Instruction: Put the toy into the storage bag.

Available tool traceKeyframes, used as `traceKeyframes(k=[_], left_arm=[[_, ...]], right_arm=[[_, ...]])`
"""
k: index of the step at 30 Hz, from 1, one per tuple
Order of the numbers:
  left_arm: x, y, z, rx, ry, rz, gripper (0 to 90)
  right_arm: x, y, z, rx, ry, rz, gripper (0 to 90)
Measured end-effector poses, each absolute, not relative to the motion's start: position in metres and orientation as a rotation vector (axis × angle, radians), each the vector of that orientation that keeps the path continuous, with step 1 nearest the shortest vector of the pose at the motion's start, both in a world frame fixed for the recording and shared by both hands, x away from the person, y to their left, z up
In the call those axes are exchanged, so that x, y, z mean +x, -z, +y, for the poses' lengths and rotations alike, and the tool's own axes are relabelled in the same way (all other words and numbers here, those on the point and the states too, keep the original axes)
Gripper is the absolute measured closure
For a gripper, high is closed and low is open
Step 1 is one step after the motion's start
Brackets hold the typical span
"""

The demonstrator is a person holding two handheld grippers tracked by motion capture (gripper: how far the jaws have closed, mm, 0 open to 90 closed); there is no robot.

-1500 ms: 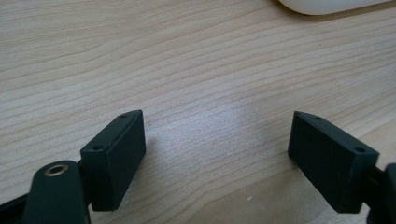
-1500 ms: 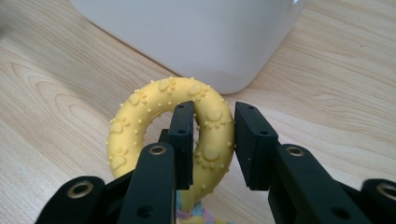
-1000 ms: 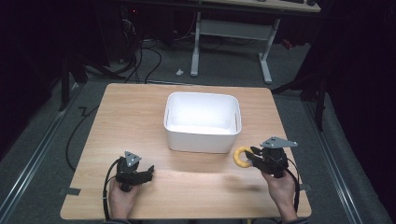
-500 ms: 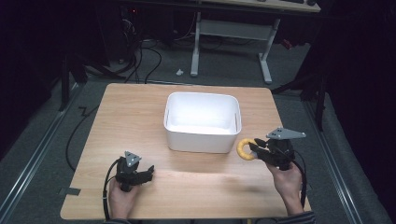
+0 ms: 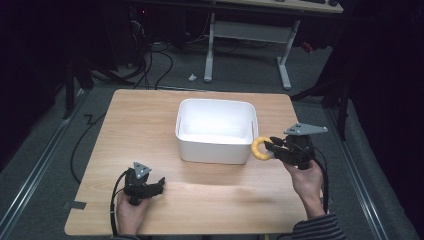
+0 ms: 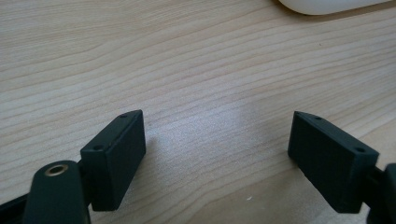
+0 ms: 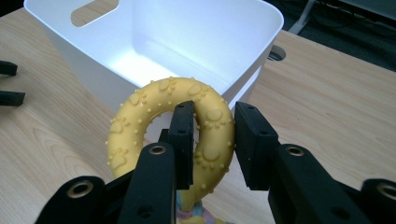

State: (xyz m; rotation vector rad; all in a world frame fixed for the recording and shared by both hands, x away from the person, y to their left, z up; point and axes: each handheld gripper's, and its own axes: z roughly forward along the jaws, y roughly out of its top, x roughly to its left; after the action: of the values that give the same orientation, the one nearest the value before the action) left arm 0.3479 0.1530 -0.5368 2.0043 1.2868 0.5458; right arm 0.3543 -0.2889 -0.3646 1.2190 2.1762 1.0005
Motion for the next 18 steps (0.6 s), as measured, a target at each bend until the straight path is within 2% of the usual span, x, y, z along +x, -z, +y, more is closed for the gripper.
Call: traceKeyframes(k=[18], left_arm=[[0.348,0.537,0.153,2.005,-0.545,1.286,19.4]], right_arm=[[0.388,0.34,-0.262,1.16,-0.985,2.189,70.1]])
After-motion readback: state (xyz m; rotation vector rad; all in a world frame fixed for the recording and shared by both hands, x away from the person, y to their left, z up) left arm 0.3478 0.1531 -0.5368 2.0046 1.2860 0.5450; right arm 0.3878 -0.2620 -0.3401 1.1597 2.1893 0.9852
